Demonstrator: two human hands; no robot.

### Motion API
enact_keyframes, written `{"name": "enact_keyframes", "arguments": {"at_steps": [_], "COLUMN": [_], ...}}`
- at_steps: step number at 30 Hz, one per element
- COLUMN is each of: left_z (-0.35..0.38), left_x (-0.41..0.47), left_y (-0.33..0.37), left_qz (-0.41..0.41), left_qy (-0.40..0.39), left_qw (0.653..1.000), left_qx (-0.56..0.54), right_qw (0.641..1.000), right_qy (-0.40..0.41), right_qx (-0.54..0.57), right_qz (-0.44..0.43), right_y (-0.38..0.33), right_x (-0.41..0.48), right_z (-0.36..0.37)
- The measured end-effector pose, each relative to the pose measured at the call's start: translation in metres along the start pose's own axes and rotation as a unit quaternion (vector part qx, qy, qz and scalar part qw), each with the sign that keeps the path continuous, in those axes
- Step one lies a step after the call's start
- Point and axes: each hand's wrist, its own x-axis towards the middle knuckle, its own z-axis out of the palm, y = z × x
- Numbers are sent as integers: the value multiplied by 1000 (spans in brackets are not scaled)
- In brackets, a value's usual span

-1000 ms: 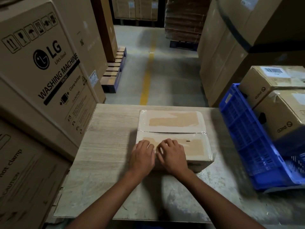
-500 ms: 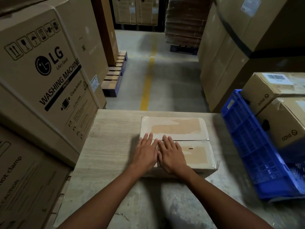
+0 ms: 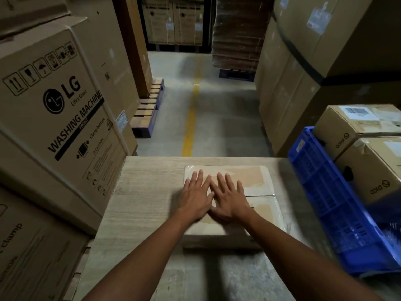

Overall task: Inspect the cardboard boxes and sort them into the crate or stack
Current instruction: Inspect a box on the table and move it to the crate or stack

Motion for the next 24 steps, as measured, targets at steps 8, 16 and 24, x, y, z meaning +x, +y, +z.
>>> {"name": "enact_keyframes", "arguments": {"at_steps": [8, 16, 24], "left_z": [-13, 13, 32], "left_x": [13, -16, -21], "left_y": [18, 52, 53], "left_qz": [-28, 84, 75], "left_qy": [-37, -13, -40], "left_qw": [999, 996, 996], "left_qx": [16, -9, 28], "right_qw": [998, 993, 994], "right_qy": [14, 48, 6], "right_qx": [63, 61, 57], "right_qz": [-7, 89, 88], "right_y": [17, 40, 38], "right_x": [0, -49, -61], "right_z": [-19, 1, 18]}}
